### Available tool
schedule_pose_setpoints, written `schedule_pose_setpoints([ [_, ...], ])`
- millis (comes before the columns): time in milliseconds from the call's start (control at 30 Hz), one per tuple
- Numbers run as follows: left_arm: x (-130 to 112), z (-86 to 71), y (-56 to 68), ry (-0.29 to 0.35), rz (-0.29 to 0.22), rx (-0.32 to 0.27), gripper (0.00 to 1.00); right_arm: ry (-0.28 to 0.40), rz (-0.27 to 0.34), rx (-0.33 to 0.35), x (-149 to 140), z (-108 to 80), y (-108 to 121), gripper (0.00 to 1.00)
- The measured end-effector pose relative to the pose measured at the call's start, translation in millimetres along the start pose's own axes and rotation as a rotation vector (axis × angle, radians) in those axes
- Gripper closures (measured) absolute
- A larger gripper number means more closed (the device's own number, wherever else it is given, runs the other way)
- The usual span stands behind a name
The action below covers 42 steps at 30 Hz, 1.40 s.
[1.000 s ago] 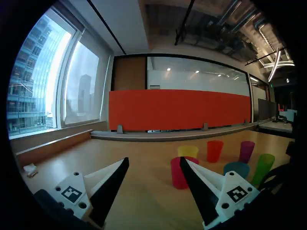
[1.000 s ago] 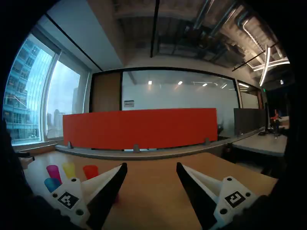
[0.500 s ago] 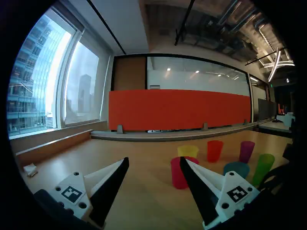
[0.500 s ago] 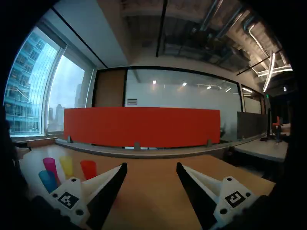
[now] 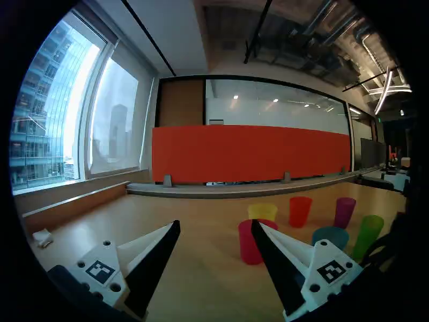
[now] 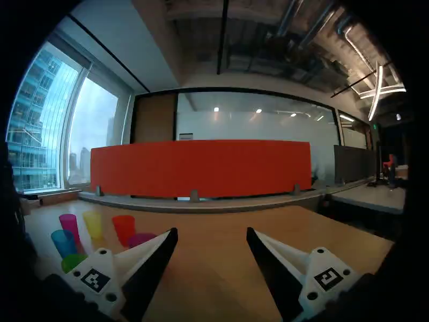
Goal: Pour water
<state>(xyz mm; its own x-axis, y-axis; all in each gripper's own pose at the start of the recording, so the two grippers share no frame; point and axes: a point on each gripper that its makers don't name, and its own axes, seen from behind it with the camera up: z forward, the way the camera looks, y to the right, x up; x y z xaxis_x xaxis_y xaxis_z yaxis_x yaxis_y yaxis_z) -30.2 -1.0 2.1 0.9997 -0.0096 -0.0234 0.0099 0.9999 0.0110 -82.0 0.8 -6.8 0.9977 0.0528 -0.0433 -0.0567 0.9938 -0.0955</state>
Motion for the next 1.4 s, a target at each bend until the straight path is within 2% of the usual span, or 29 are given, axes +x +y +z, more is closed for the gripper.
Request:
schedule_pose_setpoints([
  [300, 0, 0.0, 0.5, 0.000, 0.000, 0.000, 0.02, -0.025, 0.004, 0.002, -11, 2.3, 2, 0.01],
  [500, 0, 0.0, 0.0, 0.000, 0.000, 0.000, 0.01, -0.031, -0.019, 0.002, -14, 3.0, 0, 0.01],
  [1400, 0, -0.2, -0.4, 0.000, 0.000, 0.000, 0.02, -0.033, -0.018, -0.001, -14, 1.5, 0, 0.01],
])
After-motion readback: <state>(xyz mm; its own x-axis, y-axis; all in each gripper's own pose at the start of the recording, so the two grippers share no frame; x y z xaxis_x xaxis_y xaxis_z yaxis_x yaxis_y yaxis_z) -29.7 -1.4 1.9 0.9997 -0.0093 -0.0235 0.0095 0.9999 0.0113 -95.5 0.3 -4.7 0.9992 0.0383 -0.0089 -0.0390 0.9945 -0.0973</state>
